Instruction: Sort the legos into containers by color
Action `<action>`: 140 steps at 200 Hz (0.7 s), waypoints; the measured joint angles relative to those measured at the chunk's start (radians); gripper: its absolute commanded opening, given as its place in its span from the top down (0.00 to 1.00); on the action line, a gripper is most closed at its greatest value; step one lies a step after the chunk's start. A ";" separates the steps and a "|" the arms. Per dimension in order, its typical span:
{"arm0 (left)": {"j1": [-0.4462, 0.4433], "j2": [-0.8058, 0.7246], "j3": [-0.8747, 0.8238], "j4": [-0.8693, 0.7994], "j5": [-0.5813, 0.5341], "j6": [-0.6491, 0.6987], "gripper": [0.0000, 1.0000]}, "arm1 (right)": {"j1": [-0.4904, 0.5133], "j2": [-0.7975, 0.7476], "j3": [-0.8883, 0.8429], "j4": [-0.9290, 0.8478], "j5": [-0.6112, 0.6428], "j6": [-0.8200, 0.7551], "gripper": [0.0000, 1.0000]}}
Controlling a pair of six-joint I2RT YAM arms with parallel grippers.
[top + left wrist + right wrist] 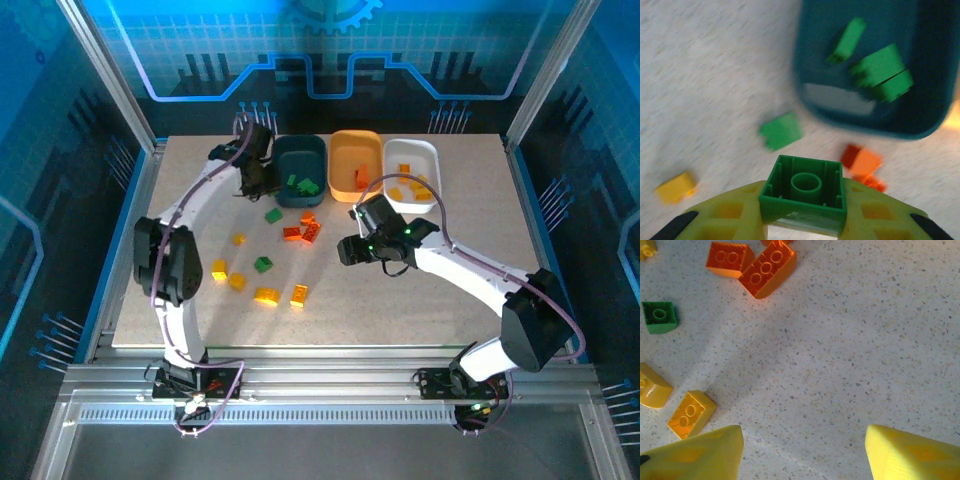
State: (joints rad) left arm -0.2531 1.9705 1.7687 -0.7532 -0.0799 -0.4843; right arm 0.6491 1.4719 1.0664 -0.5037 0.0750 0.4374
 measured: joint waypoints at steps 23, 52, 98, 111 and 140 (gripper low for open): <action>-0.018 0.142 0.137 0.024 0.018 -0.006 0.73 | -0.012 0.000 -0.014 -0.003 0.002 0.000 0.33; -0.040 0.276 0.261 0.027 0.017 -0.003 0.71 | -0.026 -0.004 -0.020 -0.004 0.003 0.000 0.33; -0.045 0.389 0.452 -0.012 0.017 0.022 0.47 | -0.036 -0.020 -0.020 -0.004 0.005 0.000 0.33; -0.045 0.391 0.460 -0.021 0.017 0.022 0.40 | -0.042 -0.021 -0.020 -0.004 0.004 0.000 0.33; -0.045 0.391 0.461 -0.037 0.017 0.024 0.35 | -0.044 -0.021 -0.020 -0.005 0.004 0.000 0.33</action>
State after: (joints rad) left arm -0.2977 2.3615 2.2299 -0.7898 -0.0628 -0.4599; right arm 0.6052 1.4513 1.0462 -0.5083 0.0788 0.4370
